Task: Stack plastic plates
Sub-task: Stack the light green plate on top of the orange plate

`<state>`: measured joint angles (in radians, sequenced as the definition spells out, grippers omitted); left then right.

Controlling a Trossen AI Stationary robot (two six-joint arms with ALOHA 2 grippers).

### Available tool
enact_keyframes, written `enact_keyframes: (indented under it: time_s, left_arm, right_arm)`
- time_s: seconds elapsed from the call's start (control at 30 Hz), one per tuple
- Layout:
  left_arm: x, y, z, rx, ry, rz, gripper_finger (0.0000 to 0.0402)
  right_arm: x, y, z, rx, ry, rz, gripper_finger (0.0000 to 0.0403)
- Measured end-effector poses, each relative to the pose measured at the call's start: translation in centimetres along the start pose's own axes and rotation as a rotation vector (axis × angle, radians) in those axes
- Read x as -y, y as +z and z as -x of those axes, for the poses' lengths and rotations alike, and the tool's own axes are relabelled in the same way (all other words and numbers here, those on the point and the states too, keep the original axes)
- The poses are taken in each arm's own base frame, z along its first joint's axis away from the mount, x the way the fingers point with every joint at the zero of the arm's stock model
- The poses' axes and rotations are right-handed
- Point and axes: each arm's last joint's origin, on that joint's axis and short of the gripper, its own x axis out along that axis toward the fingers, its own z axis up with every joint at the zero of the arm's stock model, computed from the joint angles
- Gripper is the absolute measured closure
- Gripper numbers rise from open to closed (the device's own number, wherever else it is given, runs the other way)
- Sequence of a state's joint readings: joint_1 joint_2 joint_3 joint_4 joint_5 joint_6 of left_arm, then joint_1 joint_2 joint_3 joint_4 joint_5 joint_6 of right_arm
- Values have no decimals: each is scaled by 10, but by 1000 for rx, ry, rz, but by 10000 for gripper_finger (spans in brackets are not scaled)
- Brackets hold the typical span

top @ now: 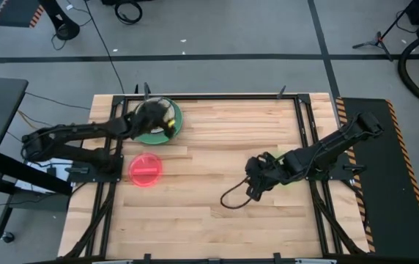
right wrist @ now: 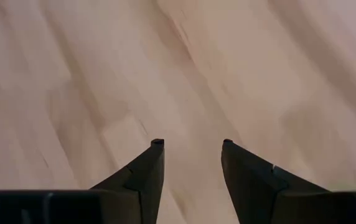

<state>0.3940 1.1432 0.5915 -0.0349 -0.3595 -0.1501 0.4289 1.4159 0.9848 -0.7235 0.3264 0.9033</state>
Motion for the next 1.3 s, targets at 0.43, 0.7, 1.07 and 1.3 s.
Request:
enact_keyframes:
  time_s: [0.43,0.7,1.07,1.3]
  left_arm:
    - [132,-10,139,461,-942,-242,175]
    - [151,-40,184,484,-1078,-354,175]
    - [171,-48,183,559,-1094,-379,176]
    - [161,-43,171,532,-833,-373,176]
  right_arm:
    - [0,-52,-55,-327,-428,-192,245]
    - [9,-63,-74,-439,-607,-174,245]
    - [20,-68,-94,-712,-625,92,273]
    - [25,-64,-94,-809,-564,193,375]
